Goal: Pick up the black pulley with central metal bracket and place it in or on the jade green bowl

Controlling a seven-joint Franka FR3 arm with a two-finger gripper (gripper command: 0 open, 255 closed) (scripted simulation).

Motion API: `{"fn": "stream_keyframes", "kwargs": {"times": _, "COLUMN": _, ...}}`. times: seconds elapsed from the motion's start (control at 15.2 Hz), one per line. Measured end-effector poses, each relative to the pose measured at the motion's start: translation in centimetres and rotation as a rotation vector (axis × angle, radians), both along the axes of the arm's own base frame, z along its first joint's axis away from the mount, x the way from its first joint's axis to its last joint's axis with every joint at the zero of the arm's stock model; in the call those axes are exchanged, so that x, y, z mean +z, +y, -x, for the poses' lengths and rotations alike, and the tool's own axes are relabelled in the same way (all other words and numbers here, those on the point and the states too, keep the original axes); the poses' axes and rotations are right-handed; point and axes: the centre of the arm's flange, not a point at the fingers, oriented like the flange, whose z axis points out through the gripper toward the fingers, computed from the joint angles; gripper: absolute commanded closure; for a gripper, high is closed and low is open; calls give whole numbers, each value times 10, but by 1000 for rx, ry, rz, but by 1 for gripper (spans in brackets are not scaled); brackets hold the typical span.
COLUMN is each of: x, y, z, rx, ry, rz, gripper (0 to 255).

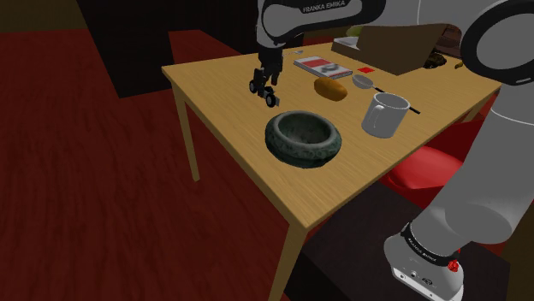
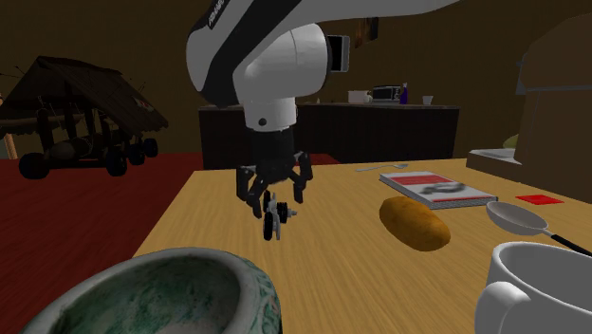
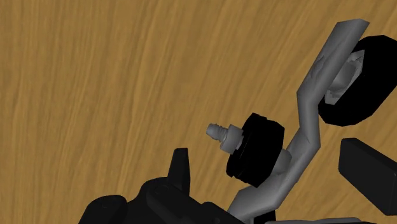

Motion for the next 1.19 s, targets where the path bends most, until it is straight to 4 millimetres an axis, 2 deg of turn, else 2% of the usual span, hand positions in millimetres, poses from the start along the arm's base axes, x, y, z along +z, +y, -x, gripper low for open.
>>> {"fn": "stream_keyframes", "kwargs": {"times": 0.33, "x": -3, "y": 0, "z": 0, "rx": 0, "ry": 0, "rz": 0, "gripper": 0}}
{"fn": "stream_keyframes", "kwargs": {"times": 0.4, "x": -3, "y": 0, "z": 0, "rx": 0, "ry": 0, "rz": 0, "gripper": 255}}
{"fn": "stream_keyframes", "kwargs": {"times": 1.06, "x": -3, "y": 0, "z": 0, "rx": 0, "ry": 0, "rz": 0, "gripper": 255}}
{"fn": "stream_keyframes", "kwargs": {"times": 1.19, "x": 3, "y": 0, "z": 0, "rx": 0, "ry": 0, "rz": 0, "gripper": 255}}
